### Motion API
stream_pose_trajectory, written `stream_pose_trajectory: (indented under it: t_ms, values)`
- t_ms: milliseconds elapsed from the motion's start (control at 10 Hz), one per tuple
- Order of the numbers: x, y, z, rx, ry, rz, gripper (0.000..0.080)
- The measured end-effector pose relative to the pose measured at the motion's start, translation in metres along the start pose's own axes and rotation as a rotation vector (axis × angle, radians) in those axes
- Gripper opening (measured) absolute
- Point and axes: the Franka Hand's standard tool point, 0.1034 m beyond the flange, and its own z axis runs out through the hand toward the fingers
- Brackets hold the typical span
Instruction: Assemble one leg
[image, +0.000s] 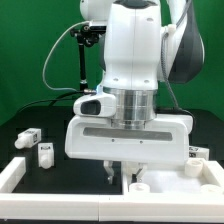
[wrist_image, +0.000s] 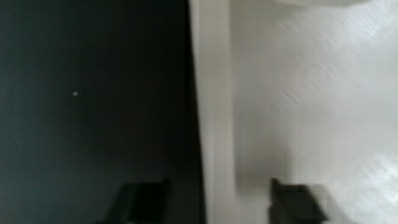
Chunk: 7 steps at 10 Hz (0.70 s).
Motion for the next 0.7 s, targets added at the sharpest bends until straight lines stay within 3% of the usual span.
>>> stream_pose_trajectory:
  t_ms: [200,300,400,500,700]
  values:
    - [-0.004,-0.011,-0.015,0.006,0.01,-0.021,0.0536]
    - [-0.01,-0.026,-0.029,0.007,0.025,-0.056,0.0536]
    - [-0.019,-0.044,-0.048,0.004,0.042,-0.131,0.0637]
    - [-0.028,-0.058,-0.067,0.003,0.057,-0.213,0.0646]
    - [-0.032,-0.063,-0.068,0.006,0.055,-0.223,0.0648]
